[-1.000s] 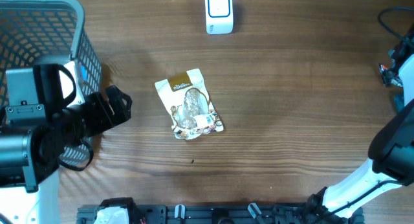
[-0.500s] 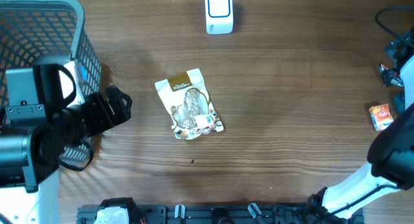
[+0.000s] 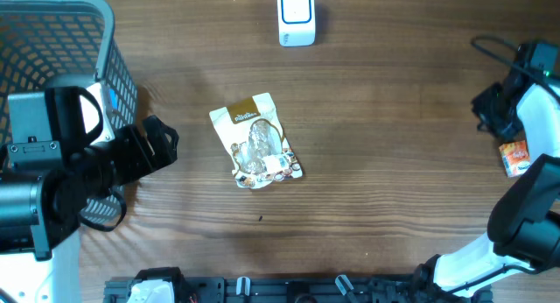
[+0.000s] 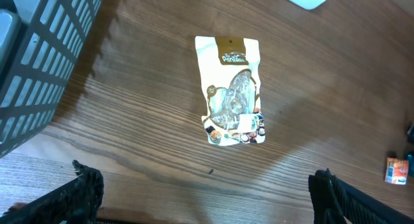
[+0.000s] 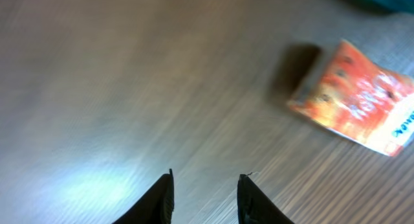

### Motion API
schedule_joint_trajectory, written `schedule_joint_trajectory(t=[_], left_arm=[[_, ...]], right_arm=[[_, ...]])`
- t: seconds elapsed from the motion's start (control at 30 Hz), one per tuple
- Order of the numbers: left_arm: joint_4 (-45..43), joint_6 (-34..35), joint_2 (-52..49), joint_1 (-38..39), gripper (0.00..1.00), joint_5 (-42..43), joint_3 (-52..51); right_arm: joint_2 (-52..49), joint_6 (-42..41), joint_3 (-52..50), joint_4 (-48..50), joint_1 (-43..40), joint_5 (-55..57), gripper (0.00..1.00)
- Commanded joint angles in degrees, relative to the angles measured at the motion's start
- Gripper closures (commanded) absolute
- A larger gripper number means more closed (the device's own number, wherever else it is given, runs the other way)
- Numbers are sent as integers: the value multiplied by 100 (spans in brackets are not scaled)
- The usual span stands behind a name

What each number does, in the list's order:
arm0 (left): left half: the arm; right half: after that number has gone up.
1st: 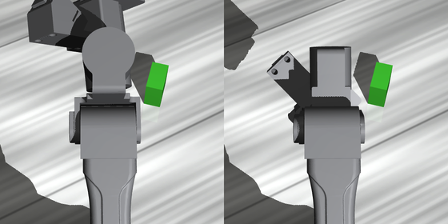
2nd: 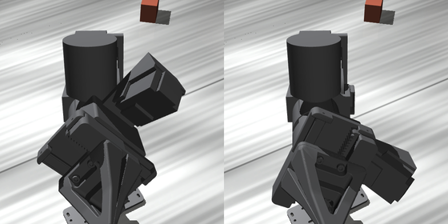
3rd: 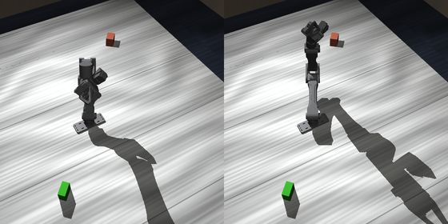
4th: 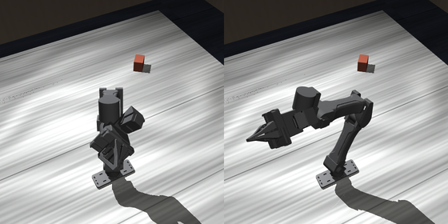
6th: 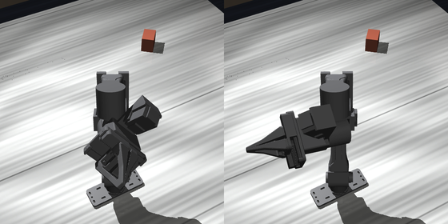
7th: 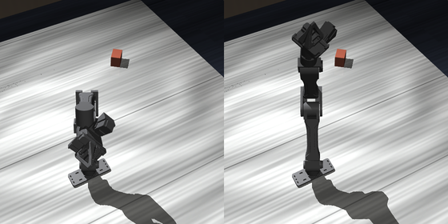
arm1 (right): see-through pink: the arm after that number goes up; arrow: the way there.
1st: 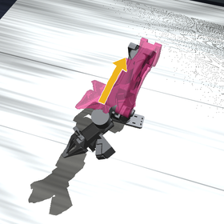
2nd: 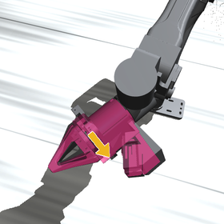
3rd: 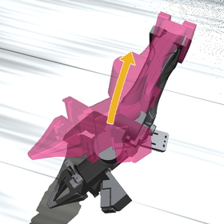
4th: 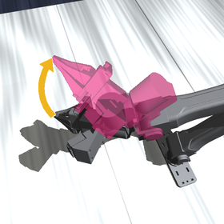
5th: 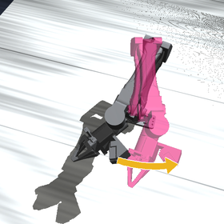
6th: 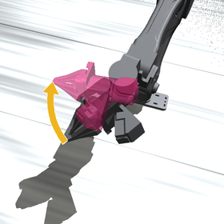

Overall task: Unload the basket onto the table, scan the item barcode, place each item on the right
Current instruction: 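Reach the right gripper back to the Pantree bag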

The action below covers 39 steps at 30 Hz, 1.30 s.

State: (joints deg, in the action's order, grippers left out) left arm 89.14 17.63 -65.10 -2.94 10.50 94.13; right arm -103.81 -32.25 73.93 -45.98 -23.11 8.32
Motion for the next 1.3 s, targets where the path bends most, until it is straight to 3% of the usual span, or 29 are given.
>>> schedule_joint_trajectory(t=[0.0, 0.17, 0.37, 0.5, 0.6, 0.67, 0.8, 1.0, 1.07, 1.17, 1.27], left_arm=[[-13, -72, -15, 26, 0, -13, 52], [-13, -72, -15, 26, 0, -13, 52], [-13, -72, -15, 26, 0, -13, 52], [-13, -72, -15, 26, 0, -13, 52], [-13, -72, -15, 26, 0, -13, 52], [-13, -72, -15, 26, 0, -13, 52], [-13, -72, -15, 26, 0, -13, 52], [-13, -70, -15, 26, 0, -11, 52], [-13, -72, -15, 26, 0, -13, 52], [-13, -72, -15, 26, 0, -13, 52], [-13, -72, -15, 26, 0, -13, 52]], right_arm=[[15, -442, -542, 271, -350, 538, 71], [15, -437, -1029, 846, -706, 671, 77], [13, -485, -1676, 1550, -1064, 669, 78], [15, -348, -1805, 2461, -1130, 629, 81], [20, 616, -1707, 3193, -1130, -841, 77], [22, 697, -1576, 3233, -1071, -1648, 75], [219, 1115, -1488, 3217, -660, -3032, 59], [439, 1429, -1491, 3322, 1150, -4411, 31], [439, 1423, -1491, 3390, 1740, -4450, 22], [374, 1274, -1495, 3705, 2924, -4186, 0], [254, 376, -1502, 3722, 3681, -2983, 0]])
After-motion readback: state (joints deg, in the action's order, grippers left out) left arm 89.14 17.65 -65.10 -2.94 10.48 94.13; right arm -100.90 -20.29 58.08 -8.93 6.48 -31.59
